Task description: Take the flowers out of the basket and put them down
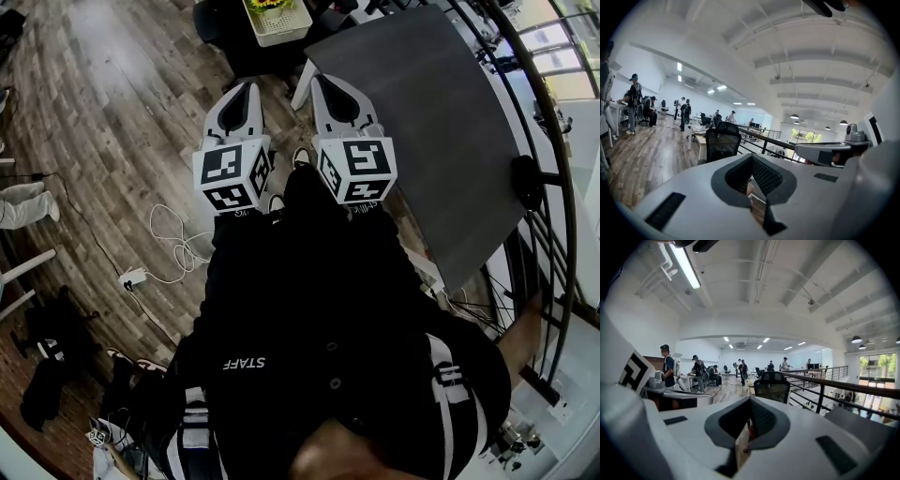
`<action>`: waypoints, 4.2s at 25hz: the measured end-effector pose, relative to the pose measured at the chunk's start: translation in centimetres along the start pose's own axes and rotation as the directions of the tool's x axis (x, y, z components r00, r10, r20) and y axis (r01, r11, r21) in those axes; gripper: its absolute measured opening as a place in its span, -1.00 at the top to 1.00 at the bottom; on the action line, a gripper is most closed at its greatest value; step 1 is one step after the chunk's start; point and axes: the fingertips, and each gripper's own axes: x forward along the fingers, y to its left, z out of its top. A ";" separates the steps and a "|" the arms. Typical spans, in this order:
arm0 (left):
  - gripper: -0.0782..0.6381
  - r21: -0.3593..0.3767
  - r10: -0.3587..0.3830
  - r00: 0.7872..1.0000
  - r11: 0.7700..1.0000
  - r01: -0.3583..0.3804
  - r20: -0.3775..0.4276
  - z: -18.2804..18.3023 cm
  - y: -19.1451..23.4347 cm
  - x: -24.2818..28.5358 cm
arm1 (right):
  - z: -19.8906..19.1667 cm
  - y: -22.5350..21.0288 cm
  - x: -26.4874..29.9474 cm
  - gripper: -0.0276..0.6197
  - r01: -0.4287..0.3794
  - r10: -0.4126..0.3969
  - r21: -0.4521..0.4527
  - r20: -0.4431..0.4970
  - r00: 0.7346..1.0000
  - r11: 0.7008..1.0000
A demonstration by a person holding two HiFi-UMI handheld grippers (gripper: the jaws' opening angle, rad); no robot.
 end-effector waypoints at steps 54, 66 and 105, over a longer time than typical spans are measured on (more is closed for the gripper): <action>0.79 -0.054 0.148 0.934 0.983 -0.175 -0.326 -10.8 14.9 47.4 | -11.9 -24.5 43.2 0.87 0.003 0.025 0.101 -0.278 0.960 0.995; 0.79 -0.083 0.141 0.918 0.979 -0.184 -0.371 -23.0 19.3 56.6 | -24.3 -27.9 52.5 0.87 0.035 0.011 0.149 -0.301 0.953 0.988; 0.78 -0.093 0.185 0.850 0.960 -0.263 -0.492 -39.1 26.8 71.7 | -40.4 -32.2 66.0 0.87 0.046 0.034 0.182 -0.413 0.910 0.982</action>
